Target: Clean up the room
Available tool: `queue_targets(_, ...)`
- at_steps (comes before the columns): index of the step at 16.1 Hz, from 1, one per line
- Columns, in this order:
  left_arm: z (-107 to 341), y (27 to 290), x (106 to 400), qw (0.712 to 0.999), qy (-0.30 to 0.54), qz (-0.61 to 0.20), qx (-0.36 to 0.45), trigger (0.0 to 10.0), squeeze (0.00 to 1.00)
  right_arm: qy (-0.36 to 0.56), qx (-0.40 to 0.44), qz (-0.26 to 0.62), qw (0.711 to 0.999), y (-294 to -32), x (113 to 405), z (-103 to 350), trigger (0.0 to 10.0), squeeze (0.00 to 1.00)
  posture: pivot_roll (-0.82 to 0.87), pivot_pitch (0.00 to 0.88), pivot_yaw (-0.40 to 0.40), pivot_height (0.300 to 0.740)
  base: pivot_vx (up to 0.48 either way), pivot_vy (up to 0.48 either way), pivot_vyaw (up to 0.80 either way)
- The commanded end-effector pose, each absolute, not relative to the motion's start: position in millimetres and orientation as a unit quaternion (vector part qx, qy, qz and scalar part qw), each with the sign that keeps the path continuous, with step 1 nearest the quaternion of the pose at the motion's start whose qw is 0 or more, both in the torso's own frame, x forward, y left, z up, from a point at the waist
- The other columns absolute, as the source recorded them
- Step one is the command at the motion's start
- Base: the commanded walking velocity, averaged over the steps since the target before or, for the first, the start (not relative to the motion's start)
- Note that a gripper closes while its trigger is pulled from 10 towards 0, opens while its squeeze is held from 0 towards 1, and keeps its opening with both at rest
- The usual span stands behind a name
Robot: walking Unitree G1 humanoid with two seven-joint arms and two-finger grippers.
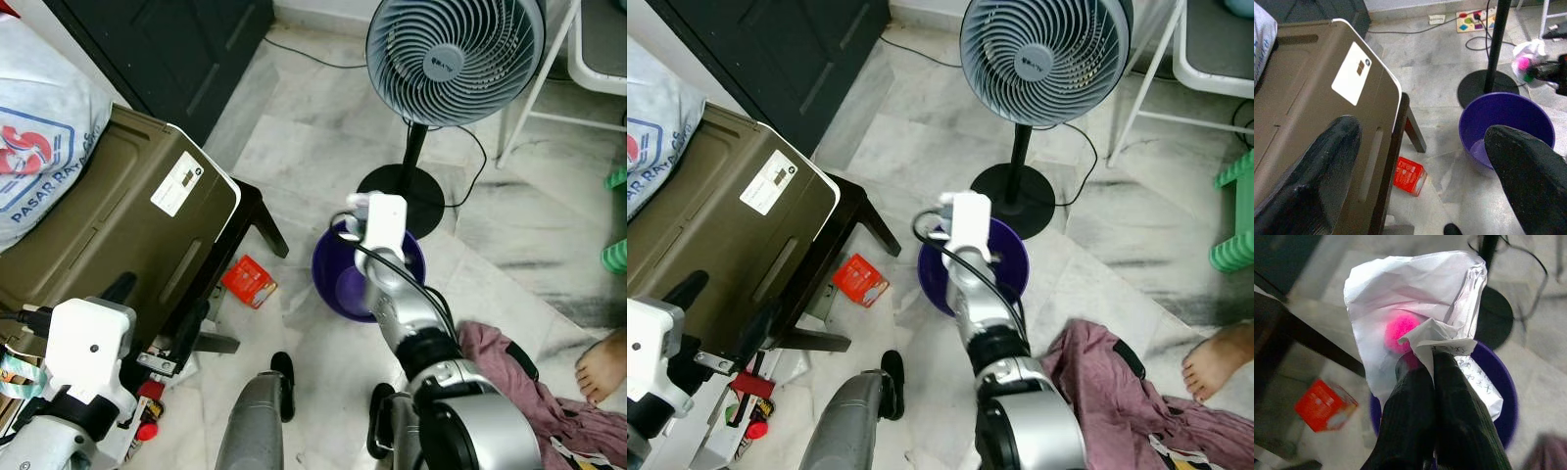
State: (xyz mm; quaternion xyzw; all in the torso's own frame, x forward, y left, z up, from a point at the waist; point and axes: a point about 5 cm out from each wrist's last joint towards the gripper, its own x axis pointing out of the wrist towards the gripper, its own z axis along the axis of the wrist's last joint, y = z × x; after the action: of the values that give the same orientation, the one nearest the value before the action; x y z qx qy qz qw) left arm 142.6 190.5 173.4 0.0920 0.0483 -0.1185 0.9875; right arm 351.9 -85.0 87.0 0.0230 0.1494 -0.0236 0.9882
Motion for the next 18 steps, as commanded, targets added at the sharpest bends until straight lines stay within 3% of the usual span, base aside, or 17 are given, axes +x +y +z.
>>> queue_targets(1,173.0,192.1,139.1,0.987,0.061,-0.118,0.095,10.0,0.0,0.178,0.02,-0.033,0.983,-84.4,344.2,71.8,10.0,0.0,0.36,0.405,0.147,0.74,0.0,0.0,0.0)
queue_targets(6,173.4,194.9,140.1,0.987,0.067,-0.113,0.092,10.0,0.0,0.156,0.008,-0.09,0.984,-115.3,348.2,71.4,10.0,0.0,0.36,0.406,0.156,0.74,0.0,0.0,0.0)
queue_targets(11,173.5,194.1,141.3,0.987,0.069,-0.111,0.09,10.0,0.0,0.136,0.01,-0.087,0.987,-113.4,354.4,79.3,10.0,0.0,0.36,0.406,0.16,0.74,0.0,0.0,0.0)
queue_targets(12,173.8,194.4,141.2,0.987,0.069,-0.11,0.09,10.0,0.0,0.134,0.014,-0.085,0.987,-112.7,354.3,79.1,10.0,0.39,0.37,0.409,0.16,0.74,0.0,0.0,0.0)
queue_targets(13,173.9,194.6,141.2,0.988,0.069,-0.109,0.09,10.0,0.0,0.133,0.015,-0.086,0.987,-112.6,354.2,79.2,10.0,0.65,0.37,0.409,0.16,0.74,0.0,0.0,0.0)
queue_targets(14,174.2,195.0,141.4,0.988,0.069,-0.107,0.091,10.0,0.0,0.131,0.02,-0.084,0.988,-111.9,354.2,79.4,10.0,1.0,0.37,0.409,0.16,0.74,0.0,0.0,0.0)
queue_targets(18,174.0,196.7,143.4,0.988,0.069,-0.102,0.093,10.0,0.0,0.124,0.03,-0.078,0.989,-107.6,355.4,81.1,10.0,1.0,0.36,0.406,0.161,0.74,0.0,0.0,0.0)
